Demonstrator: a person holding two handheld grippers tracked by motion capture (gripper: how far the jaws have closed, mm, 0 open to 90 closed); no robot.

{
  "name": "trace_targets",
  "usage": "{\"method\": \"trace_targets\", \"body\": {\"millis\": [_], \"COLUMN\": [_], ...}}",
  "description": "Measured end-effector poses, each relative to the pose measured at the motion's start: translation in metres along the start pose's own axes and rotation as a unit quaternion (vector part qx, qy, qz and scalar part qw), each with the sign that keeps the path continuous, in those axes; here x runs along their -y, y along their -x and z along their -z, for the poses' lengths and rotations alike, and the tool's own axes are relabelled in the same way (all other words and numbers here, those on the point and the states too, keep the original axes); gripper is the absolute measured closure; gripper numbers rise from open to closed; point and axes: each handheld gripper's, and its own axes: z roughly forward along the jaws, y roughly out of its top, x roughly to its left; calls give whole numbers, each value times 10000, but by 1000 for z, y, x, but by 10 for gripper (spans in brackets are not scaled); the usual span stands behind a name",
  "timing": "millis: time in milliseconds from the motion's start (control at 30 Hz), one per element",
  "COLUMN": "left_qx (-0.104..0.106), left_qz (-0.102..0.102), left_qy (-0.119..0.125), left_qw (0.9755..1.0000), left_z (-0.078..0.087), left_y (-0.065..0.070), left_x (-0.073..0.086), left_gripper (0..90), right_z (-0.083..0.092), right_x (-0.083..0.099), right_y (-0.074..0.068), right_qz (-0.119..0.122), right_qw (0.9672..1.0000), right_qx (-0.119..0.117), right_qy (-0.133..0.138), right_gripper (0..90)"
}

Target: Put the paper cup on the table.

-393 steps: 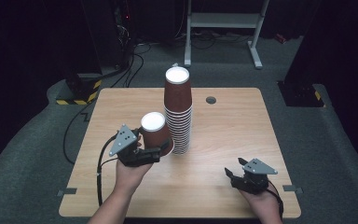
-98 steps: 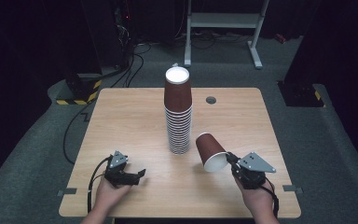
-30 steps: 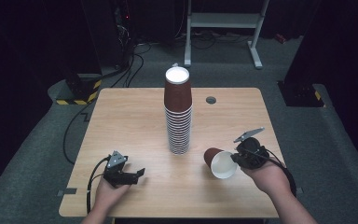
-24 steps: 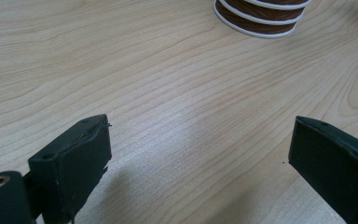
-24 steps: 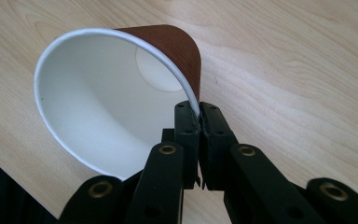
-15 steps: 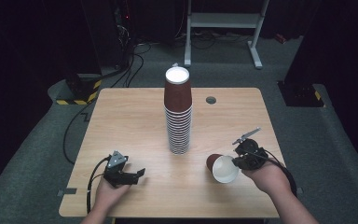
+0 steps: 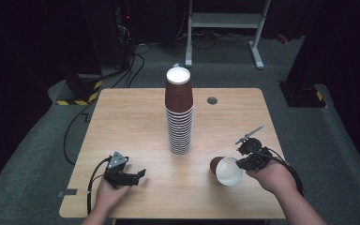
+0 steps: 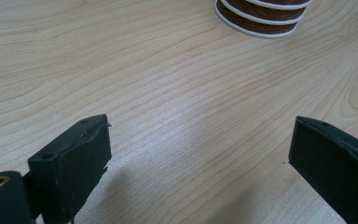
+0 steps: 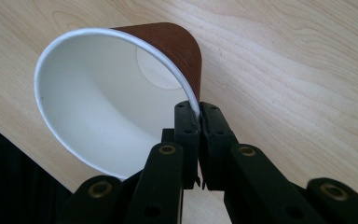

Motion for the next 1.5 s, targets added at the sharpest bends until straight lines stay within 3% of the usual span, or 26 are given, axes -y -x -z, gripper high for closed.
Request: {"method": "trace_targets", "body": {"millis": [233, 700, 967, 1200, 1367, 1500], "left_qx": [5, 13, 32, 67, 69, 59], "left_qz": [6, -3, -12, -13, -22, -34], "left_qy": [17, 2, -7, -20, -27, -40], "left_qw": [10000, 10000, 10000, 10000, 10000, 10000], "left_z": [0, 0, 0, 0, -1, -1], "left_y": [0, 0, 0, -1, 0, 0], "left_x": [0, 0, 0, 0, 0, 0], "left_gripper": [59, 59, 59, 59, 60, 60], "right_z": [-7, -9, -16, -22, -19, -11], "right_x": [-4, -13, -28, -37, -40, -40], "right_y": [-2, 2, 1, -1, 0, 1], "right_qz": [-55, -98, -66, -18, -107, -205], "right_qw": [10000, 9996, 9990, 9987, 9979, 9958], "right_qx": [31, 130, 285, 279, 247, 238], "right_qy": [-61, 235, 349, 428, 582, 855], "right_gripper": [854, 809, 798, 779, 705, 612]}}
